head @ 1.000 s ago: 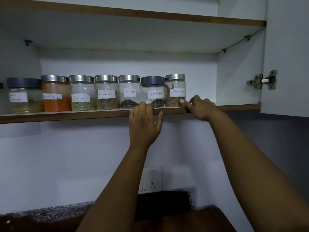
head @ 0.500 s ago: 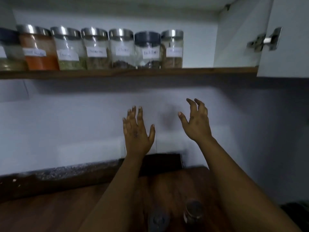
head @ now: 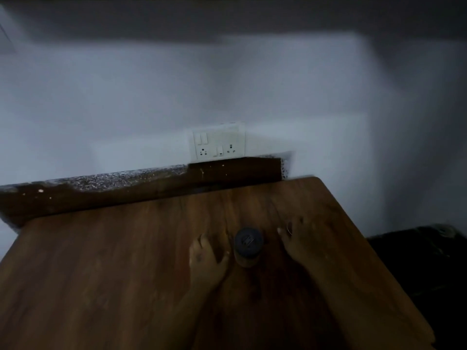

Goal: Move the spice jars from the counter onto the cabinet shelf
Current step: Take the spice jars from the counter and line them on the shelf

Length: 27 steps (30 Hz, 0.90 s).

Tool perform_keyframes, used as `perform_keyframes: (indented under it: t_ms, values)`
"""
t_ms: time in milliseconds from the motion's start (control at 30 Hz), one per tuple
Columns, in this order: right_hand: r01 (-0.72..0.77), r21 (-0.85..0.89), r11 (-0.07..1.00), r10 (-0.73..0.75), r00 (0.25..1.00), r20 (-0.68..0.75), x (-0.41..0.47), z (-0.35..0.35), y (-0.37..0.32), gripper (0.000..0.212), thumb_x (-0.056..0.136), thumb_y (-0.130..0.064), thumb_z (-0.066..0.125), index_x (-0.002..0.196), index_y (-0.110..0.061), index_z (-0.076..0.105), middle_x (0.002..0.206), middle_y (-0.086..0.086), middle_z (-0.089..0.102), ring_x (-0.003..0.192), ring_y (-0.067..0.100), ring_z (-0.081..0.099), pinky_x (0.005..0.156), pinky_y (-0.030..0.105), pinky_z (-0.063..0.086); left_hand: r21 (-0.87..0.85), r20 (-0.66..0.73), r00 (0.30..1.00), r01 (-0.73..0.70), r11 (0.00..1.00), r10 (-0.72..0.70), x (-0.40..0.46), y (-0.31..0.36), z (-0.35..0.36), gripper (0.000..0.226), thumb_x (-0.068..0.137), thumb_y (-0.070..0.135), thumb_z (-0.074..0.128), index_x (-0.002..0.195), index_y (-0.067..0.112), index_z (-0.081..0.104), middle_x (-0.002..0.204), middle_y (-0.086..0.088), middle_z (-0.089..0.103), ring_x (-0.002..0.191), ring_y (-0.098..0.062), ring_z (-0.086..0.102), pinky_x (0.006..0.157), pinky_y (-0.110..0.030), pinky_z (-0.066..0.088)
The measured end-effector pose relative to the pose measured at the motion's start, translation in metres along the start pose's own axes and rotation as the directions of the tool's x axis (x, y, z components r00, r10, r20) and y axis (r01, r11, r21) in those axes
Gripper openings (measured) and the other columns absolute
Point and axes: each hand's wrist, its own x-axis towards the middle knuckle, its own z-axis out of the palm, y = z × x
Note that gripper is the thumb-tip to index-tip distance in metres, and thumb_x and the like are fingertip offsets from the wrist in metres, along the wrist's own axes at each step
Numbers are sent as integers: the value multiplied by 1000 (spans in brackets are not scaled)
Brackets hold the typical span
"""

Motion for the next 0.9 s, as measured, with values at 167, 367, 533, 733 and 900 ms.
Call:
perform_keyframes:
  t_ms: [167,367,533,733,900]
  values:
    - [113,-31,993,-110,991,77,-18,40,-10,66,91,-56,49,143,-19,34,148,10,33,136,29,32,106,38,36,-59,53,997,52,997,-49,-13,-15,8,82,86,47,64,148,9,27,137,-9,39,128,-25,38,102,-34,37]
    - [241,163,957,-276,928,251,-6,57,-35,106,68,-56,78,152,-31,20,152,15,14,142,33,15,114,44,22,-80,62,996,61,995,-57,-27,-23,-3,76,88,46,63,145,9,29,137,-7,39,130,-24,36,104,-34,35]
    - [344,81,935,-339,807,484,28,59,-52,113,64,-45,85,152,-38,14,155,11,6,143,38,8,112,49,29,-54,51,998,36,998,-33,-34,-35,-15,79,89,48,60,148,9,24,142,-8,36,131,-22,34,106,-34,33]
    - [274,176,945,-326,806,495,27,65,-55,95,65,-28,85,146,-32,34,140,8,23,132,33,30,100,40,46,-140,39,998,60,988,-55,-35,-42,-23,92,88,42,65,153,8,9,149,-8,31,136,-20,29,106,-23,23]
    - [252,426,869,-428,814,393,29,37,-59,89,58,-29,90,135,-33,47,123,-5,43,121,21,48,93,31,49,-242,171,980,142,960,-102,-35,-35,-18,93,86,46,67,152,14,10,151,-6,29,139,-22,27,109,-30,29]
